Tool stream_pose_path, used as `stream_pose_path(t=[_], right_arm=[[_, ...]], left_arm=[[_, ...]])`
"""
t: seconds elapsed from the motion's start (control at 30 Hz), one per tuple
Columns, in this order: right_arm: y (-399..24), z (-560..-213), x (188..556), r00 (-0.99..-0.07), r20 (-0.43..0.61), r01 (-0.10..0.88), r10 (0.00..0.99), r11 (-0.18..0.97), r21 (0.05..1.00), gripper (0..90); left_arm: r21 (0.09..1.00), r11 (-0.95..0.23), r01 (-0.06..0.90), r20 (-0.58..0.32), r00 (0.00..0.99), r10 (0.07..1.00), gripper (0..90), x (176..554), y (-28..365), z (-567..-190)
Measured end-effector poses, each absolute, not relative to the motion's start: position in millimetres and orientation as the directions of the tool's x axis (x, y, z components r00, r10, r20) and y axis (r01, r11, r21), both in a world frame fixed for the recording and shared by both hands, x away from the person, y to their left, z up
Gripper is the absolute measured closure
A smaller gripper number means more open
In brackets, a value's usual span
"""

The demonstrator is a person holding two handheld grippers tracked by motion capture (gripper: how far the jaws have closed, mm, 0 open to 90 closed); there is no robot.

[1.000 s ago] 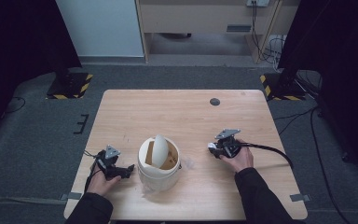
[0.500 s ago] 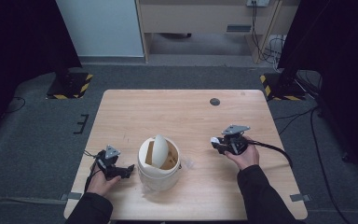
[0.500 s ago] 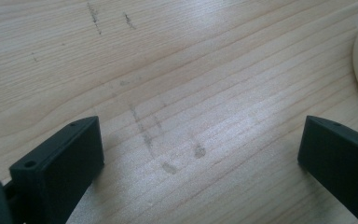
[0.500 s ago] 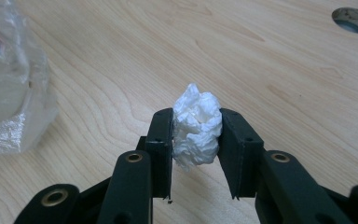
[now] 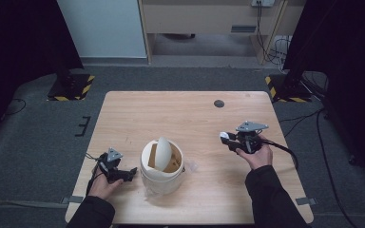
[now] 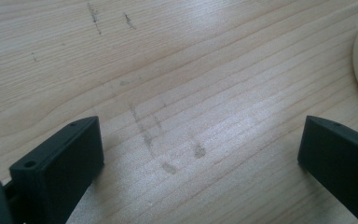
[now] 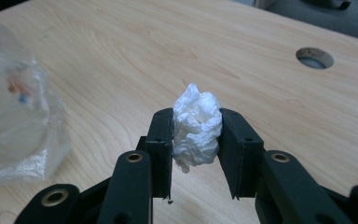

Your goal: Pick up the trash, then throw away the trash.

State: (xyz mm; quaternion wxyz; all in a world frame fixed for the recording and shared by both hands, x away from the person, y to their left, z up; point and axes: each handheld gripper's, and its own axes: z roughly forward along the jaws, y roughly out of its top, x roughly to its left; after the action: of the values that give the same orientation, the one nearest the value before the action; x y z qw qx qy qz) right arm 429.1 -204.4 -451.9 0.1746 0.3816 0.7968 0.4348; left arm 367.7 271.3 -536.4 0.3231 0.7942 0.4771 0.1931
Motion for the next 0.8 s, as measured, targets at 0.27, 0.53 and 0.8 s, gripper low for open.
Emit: stream_pose_path(t=[0.27,0.53,0.8], right_arm=[[-210,-425,421,-0.653,0.062,0.396,0.755,0.270,0.877,66.8],[-212,-401,414,-0.667,0.070,0.340,0.741,0.219,0.914,66.7],[-211,-377,403,-0.691,0.080,0.286,0.719,0.170,0.943,66.6]], left_arm=[[0.697,-0.336,0.633,-0.002,0.470,0.883,0.0,368,271,-536],[0.697,-0.336,0.633,-0.002,0.470,0.882,0.0,368,271,-536],[0.697,-0.336,0.633,-0.001,0.470,0.883,0.0,368,271,-536]])
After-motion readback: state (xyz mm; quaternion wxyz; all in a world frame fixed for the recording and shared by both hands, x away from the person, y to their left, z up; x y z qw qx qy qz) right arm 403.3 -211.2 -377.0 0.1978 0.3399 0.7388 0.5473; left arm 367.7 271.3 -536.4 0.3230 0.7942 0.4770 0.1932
